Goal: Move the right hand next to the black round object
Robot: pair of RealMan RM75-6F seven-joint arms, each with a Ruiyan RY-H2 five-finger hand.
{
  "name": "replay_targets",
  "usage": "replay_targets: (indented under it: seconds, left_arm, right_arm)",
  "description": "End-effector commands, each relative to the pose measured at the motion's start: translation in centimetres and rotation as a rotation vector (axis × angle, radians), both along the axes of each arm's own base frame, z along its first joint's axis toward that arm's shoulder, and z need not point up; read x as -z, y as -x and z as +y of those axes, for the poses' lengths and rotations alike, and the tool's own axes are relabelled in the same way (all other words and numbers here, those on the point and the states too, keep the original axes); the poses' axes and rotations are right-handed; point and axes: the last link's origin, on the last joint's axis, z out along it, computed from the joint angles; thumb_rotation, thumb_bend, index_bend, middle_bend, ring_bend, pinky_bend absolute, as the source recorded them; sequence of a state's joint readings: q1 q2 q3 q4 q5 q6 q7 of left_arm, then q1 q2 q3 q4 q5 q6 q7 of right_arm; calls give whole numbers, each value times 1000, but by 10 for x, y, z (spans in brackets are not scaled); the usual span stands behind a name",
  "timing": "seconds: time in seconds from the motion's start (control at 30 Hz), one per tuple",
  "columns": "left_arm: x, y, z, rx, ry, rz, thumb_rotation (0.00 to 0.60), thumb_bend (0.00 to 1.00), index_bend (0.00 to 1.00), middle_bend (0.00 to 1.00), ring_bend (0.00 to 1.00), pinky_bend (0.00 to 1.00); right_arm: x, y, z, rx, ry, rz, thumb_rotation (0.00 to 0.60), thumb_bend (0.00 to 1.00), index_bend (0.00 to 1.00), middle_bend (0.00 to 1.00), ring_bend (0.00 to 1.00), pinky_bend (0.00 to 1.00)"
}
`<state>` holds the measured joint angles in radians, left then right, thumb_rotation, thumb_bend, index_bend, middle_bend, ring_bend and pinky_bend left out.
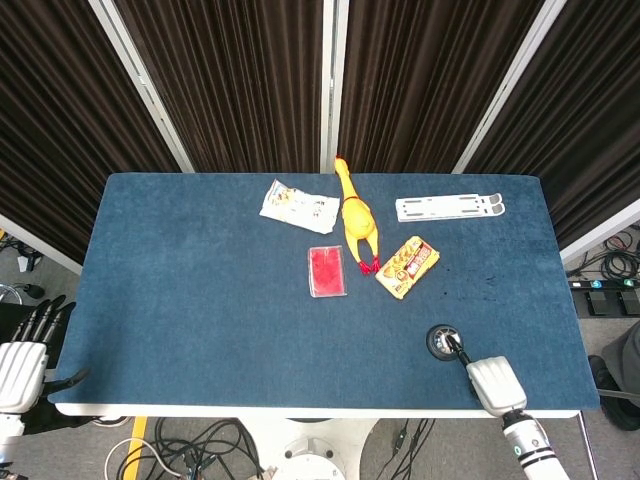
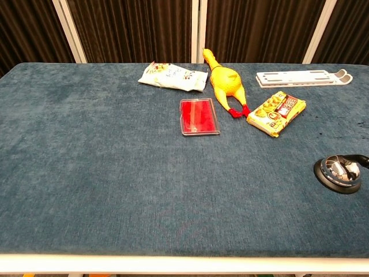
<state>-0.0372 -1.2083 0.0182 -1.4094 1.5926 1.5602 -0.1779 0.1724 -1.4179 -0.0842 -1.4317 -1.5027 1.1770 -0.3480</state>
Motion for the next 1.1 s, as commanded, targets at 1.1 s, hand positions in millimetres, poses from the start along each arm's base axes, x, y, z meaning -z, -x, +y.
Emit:
replay_targets:
  seconds: [1.1]
  left_arm:
    - [1, -3, 1, 8, 3, 3, 600, 116, 102, 29, 0, 138]
  right_arm:
    - [-8, -3, -1, -13, 43, -33, 600, 1000, 0, 892, 850, 724]
